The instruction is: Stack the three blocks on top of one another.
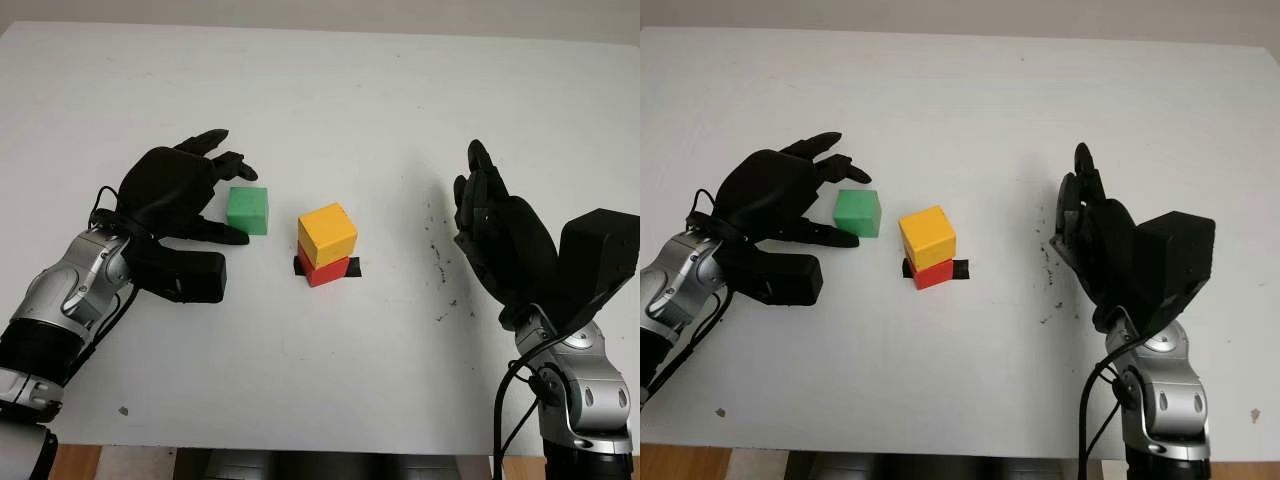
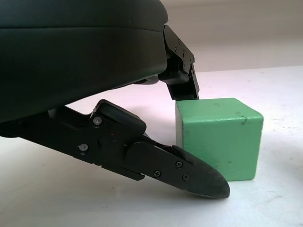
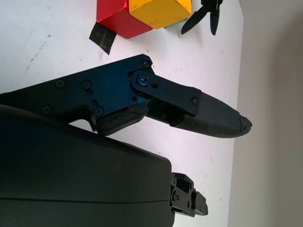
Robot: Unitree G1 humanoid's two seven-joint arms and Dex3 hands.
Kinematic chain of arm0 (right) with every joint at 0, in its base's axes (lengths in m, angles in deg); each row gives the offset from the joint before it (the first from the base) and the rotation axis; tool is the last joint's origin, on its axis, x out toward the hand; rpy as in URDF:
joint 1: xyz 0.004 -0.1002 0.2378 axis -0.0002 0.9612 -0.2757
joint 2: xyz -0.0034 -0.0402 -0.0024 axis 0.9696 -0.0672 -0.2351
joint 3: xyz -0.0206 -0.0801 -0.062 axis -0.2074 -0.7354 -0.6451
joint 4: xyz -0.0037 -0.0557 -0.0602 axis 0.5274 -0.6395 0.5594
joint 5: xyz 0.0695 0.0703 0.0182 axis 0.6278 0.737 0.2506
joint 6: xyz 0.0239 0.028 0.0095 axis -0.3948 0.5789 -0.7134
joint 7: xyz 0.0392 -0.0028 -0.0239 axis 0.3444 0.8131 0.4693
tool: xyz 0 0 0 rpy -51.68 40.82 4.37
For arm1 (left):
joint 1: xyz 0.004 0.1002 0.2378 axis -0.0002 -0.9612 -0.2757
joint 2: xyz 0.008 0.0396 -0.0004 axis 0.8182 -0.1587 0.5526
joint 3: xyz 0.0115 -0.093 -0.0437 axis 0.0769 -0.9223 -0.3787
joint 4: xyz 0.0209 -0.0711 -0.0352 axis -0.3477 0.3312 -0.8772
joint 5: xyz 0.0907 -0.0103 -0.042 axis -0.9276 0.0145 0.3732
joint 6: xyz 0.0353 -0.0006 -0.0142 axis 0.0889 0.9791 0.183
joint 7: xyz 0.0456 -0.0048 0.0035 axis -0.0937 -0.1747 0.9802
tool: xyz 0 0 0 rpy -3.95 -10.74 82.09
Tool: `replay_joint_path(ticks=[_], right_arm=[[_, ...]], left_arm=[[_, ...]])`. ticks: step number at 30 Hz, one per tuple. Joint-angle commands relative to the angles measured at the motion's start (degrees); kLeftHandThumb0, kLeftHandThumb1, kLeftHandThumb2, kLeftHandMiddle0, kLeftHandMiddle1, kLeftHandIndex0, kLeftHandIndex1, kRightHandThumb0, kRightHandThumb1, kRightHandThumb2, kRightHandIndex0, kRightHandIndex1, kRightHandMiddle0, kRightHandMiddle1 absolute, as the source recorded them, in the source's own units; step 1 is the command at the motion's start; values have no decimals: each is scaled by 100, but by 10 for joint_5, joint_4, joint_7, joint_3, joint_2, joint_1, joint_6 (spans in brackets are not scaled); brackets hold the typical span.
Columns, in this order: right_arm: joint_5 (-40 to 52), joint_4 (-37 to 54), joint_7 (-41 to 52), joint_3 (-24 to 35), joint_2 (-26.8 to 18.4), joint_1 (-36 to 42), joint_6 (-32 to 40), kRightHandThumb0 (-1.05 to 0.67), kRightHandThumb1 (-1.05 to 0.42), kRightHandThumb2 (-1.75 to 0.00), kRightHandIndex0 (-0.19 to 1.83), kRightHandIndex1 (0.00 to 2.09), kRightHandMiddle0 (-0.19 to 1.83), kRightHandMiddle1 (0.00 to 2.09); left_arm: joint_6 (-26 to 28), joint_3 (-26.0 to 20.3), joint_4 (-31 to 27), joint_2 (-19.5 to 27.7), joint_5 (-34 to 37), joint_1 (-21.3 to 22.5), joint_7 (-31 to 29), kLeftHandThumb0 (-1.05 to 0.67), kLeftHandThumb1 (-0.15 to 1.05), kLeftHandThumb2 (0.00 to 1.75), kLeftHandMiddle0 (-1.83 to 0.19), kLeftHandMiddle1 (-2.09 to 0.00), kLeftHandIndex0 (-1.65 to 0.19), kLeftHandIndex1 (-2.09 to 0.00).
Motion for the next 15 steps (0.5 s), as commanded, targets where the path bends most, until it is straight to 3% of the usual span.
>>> replay_joint_path(ticks=[1, 7, 15], right_arm=[[-2, 16, 0, 2, -8, 7, 1, -75, -105, -80, -19, 0, -19, 0], [-3, 16, 0, 3, -9, 8, -3, -74, -105, -80, -19, 0, -19, 0], [-5, 16, -4, 2, -8, 7, 2, -73, -105, -79, -19, 0, -19, 0]], left_arm=[[-9, -1, 4, -4, 8, 4, 8, -79, 100, 6, -30, -10, -29, -103], [-44, -14, 20, -9, 69, 1, -6, -64, 104, 7, -34, -11, -34, -109], [-76, -25, 35, -14, 106, 0, -4, -44, 105, 15, -38, -16, -23, -139]])
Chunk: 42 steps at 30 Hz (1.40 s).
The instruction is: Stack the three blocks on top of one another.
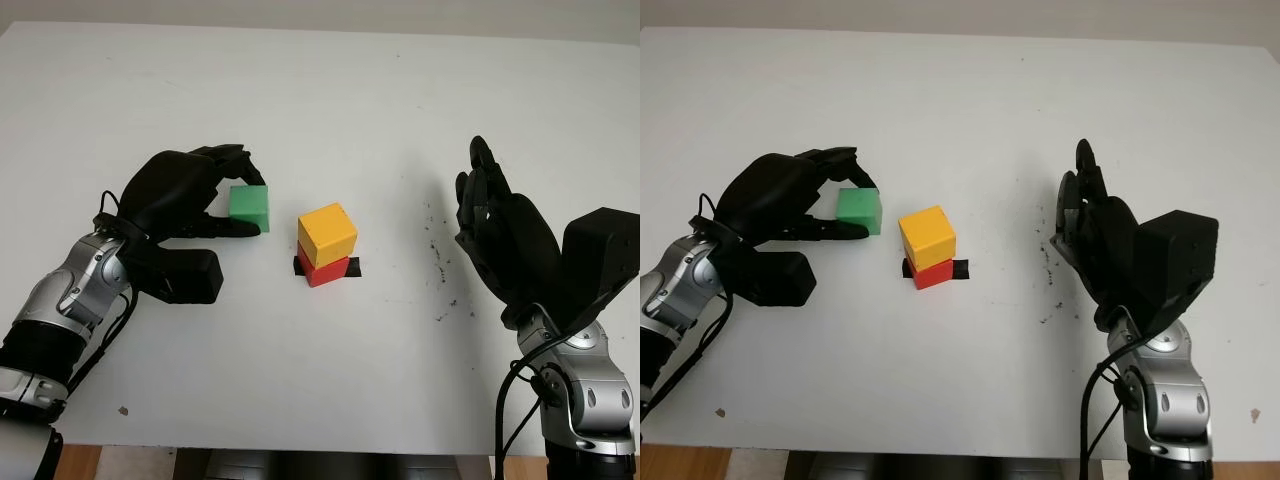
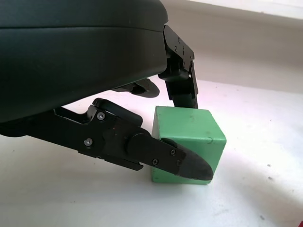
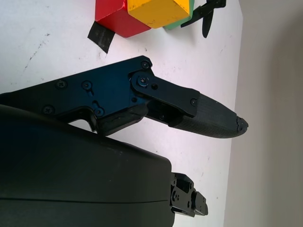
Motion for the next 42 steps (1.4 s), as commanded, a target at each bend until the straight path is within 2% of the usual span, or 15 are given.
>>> replay_joint_path(ticks=[1, 8, 18, 23, 24, 26, 28, 31, 32, 35, 40, 42], right_arm=[[-2, 10, 0, 1, -6, 7, -1, -73, -105, -79, -19, 0, -19, 0], [-4, 12, -1, 0, -6, 8, 1, -72, -105, -78, -19, 0, -19, 0], [-2, 23, -15, 1, 3, 12, 15, -67, -105, -75, -19, 0, -19, 0], [-1, 25, -15, -2, 3, 13, 18, -65, -105, -75, -19, 0, -19, 0], [-1, 25, -16, -2, 4, 13, 18, -65, -105, -75, -19, 0, -19, 0], [-1, 24, -19, -2, 6, 12, 17, -64, -105, -74, -19, 0, -19, 0], [-2, 24, -21, -4, 7, 12, 18, -65, -105, -74, -19, 0, -19, 0], [-2, 23, -20, -6, 5, 13, 16, -65, -105, -73, -19, 0, -19, 0], [0, 21, -20, -5, 6, 13, 15, -65, -105, -74, -19, 0, -19, 0], [3, 19, -19, -3, 8, 13, 14, -65, -105, -73, -19, 0, -19, 0], [6, 17, -20, -3, 8, 14, 13, -65, -105, -73, -19, 0, -19, 0], [5, 10, -18, -4, 8, 14, 6, -65, -105, -73, -19, 0, -19, 0]], left_arm=[[-7, -9, 4, -3, 10, 0, 2, -43, 105, 16, -38, -16, -22, -139], [-8, -24, 17, -15, 62, -1, -29, -41, 105, 20, -35, -20, -19, -144], [9, -23, 0, -1, 12, 2, -8, -49, 105, 30, -30, -28, -18, -159], [9, -38, -27, 9, 22, 5, -20, -48, 105, 32, -31, -29, -16, -168], [7, -44, -30, 7, 36, 6, -27, -47, 105, 31, -31, -29, -16, -169], [9, -68, -41, -9, 112, 6, -71, -44, 105, 26, -30, -32, -21, -168], [28, -86, -58, -21, 183, 3, -124, -42, 105, 23, -22, -44, -23, -166], [71, -110, -90, -36, 263, -6, -184, -41, 105, 22, -19, -49, -25, -166], [92, -120, -106, -45, 290, -12, -198, -42, 105, 21, -21, -48, -30, -165], [144, -140, -148, -62, 337, -25, -221, -47, 105, 21, -26, -44, -37, -162], [198, -167, -200, -88, 398, -39, -244, -50, 105, 23, -30, -42, -38, -167], [239, -181, -227, -104, 448, -47, -260, -48, 105, 23, -29, -43, -35, -171]])
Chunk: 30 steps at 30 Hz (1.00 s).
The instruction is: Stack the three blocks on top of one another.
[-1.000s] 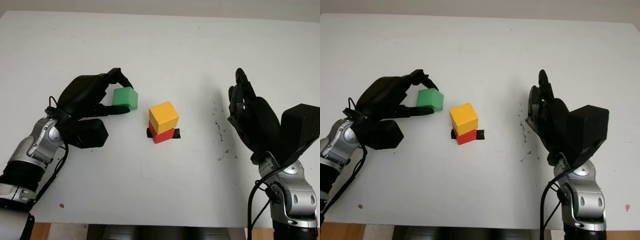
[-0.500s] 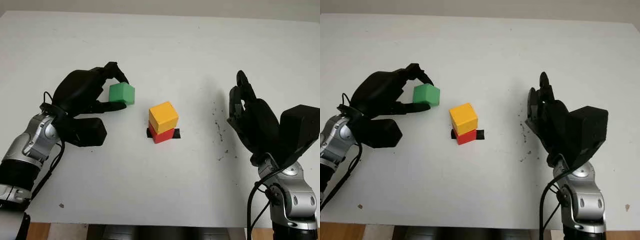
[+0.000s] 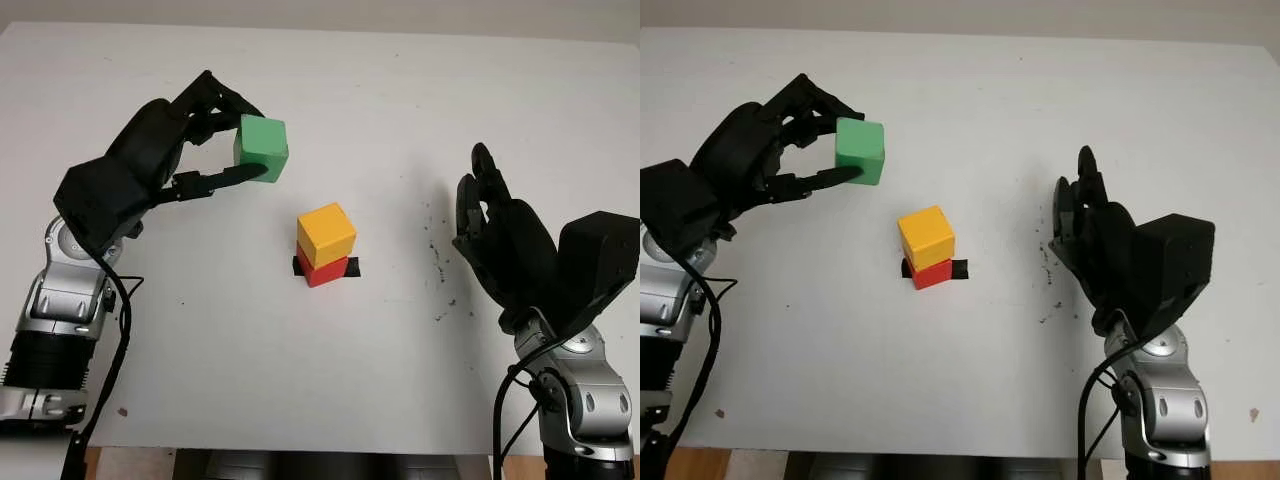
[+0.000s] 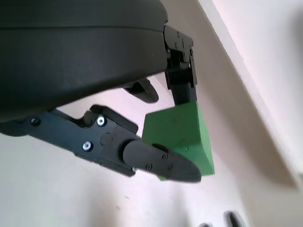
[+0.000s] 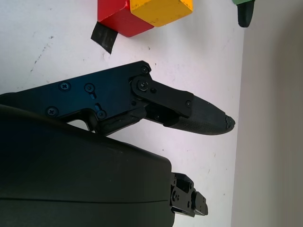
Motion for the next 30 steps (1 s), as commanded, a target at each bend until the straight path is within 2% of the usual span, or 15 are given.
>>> replay_joint_path(ticks=[1, 5, 9, 13, 22, 25, 30], right_arm=[[2, -4, 1, 2, 3, 3, -11, -66, -105, -72, -19, 0, -19, 0], [-3, -7, -1, -3, 4, 1, -15, -66, -105, -72, -19, 0, -19, 0], [-3, -9, -4, -3, 7, 0, -19, -66, -105, -71, -19, 0, -19, 0], [-1, -16, 0, -4, 9, -1, -29, -65, -105, -72, -19, 0, -19, 0], [-4, -21, -2, -12, 12, -4, -33, -66, -105, -72, -19, 0, -19, 0], [-3, -23, -4, -13, 15, -5, -29, -65, -105, -73, -19, 0, -19, 0], [-4, -30, -6, -19, 21, -7, -32, -66, -105, -74, -19, 0, -19, 0]], left_arm=[[31, -21, -37, -13, 40, -10, -12, -48, 105, 23, -28, -42, -34, -171], [123, -41, -104, -40, 122, -39, -21, -50, 105, 21, -29, -31, -35, -167], [142, -43, -145, -70, 134, -67, -4, -49, 105, 23, -33, -15, -35, -170], [109, -29, -167, -102, 106, -100, 15, -47, 105, 24, -28, -7, -37, -165], [6, 11, -167, -155, 19, -151, 49, -48, 105, 30, -14, -3, -25, -172], [-39, 24, -160, -172, -26, -170, 75, -48, 105, 30, -13, -5, -22, -177], [-102, 38, -149, -210, -80, -200, 131, -50, 105, 31, -11, -5, -15, -171]])
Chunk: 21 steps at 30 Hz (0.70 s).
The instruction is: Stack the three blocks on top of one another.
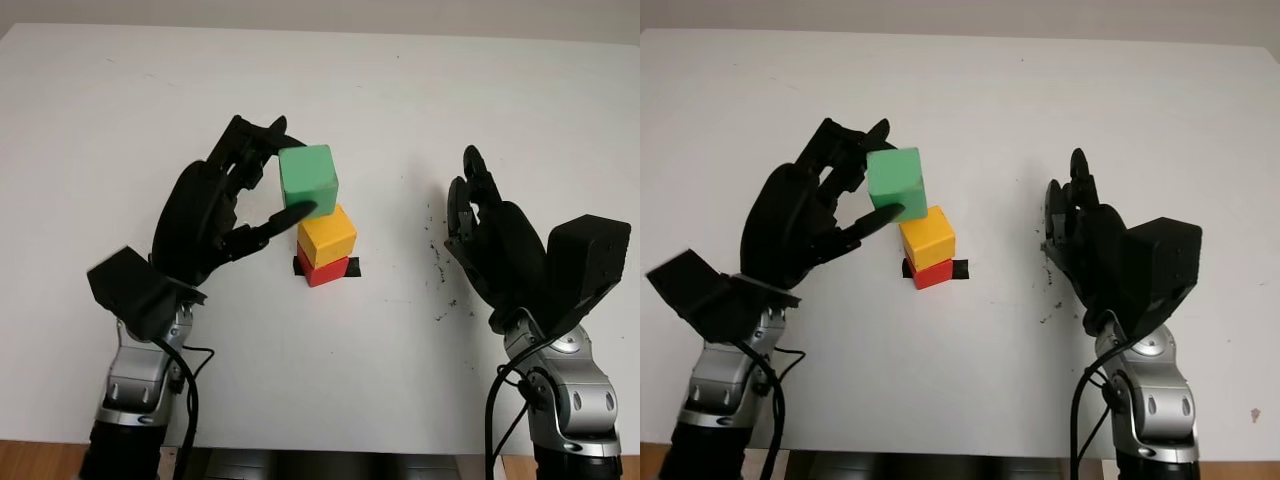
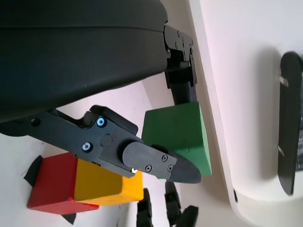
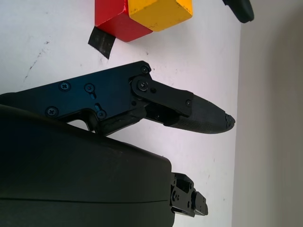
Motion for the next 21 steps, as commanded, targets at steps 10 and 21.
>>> replay_joint_path(ticks=[10, 21], right_arm=[[-2, -21, 5, -8, 8, -5, -19, -65, -105, -77, -19, 0, -19, 0], [-1, -33, 4, -6, 14, -4, -32, -65, -105, -75, -19, 0, -19, 0]], left_arm=[[-50, 17, -7, -47, -43, -28, 61, -49, 105, 32, -14, -6, -11, -168], [-27, 19, -29, -81, -41, -33, 91, -46, 105, 29, -18, -6, -13, -169]])
